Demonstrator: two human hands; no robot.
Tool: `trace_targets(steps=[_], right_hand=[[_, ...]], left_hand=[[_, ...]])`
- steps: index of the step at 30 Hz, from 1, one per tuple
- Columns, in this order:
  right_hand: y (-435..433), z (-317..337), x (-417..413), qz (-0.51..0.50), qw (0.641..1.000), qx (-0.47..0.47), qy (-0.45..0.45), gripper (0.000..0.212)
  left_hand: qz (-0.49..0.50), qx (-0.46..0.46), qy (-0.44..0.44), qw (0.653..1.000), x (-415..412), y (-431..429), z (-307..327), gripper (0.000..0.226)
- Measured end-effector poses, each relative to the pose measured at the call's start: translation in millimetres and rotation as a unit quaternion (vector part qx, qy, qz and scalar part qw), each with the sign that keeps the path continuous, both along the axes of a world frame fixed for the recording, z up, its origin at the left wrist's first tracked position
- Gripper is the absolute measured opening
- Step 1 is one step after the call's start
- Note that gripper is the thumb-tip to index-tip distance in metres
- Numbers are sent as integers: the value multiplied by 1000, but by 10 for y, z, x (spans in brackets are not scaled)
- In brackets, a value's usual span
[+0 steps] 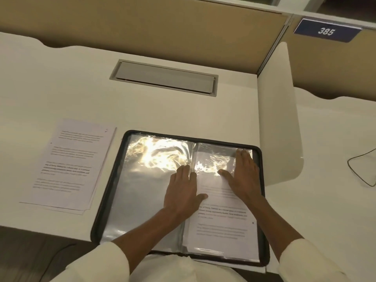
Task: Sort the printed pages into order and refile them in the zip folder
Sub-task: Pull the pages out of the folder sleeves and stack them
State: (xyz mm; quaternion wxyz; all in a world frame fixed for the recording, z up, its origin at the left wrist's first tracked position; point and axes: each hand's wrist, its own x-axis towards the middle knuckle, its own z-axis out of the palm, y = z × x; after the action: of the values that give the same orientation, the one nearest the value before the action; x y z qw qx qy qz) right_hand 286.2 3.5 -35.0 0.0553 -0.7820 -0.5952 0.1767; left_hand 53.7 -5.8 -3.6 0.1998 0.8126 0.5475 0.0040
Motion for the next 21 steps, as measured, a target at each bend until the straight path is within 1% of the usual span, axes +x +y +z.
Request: trace_targets(steps=[4,7,9,12,14,17,19,21], right_hand=[[-60,69,61,27,998,15,-53,94],[-54,189,67,34,994,56,-82,79],[-25,245,79,9,997,60,-42,69],[9,299,92,-56,991,92,82,53],[19,325,104,-87,985,93,114,56],[19,371,178,-122,979,87,141,69],[4,414,224,-129,977,65,156,79],[-25,474,234,-136,979,30,150,86]], left_hand=[[23,-11,4,1000,72,-82,-47,86],[39,-14,11,999,97,-111,-60,88],[48,-18,13,999,127,-123,-55,89],[64,-16,9,998,179,-135,-22,88],[71,-20,8,997,201,-139,4,87],[84,-30,4,996,214,-140,24,85],[91,-35,3,995,220,-143,38,82],[93,-36,3,995,219,-149,52,81]])
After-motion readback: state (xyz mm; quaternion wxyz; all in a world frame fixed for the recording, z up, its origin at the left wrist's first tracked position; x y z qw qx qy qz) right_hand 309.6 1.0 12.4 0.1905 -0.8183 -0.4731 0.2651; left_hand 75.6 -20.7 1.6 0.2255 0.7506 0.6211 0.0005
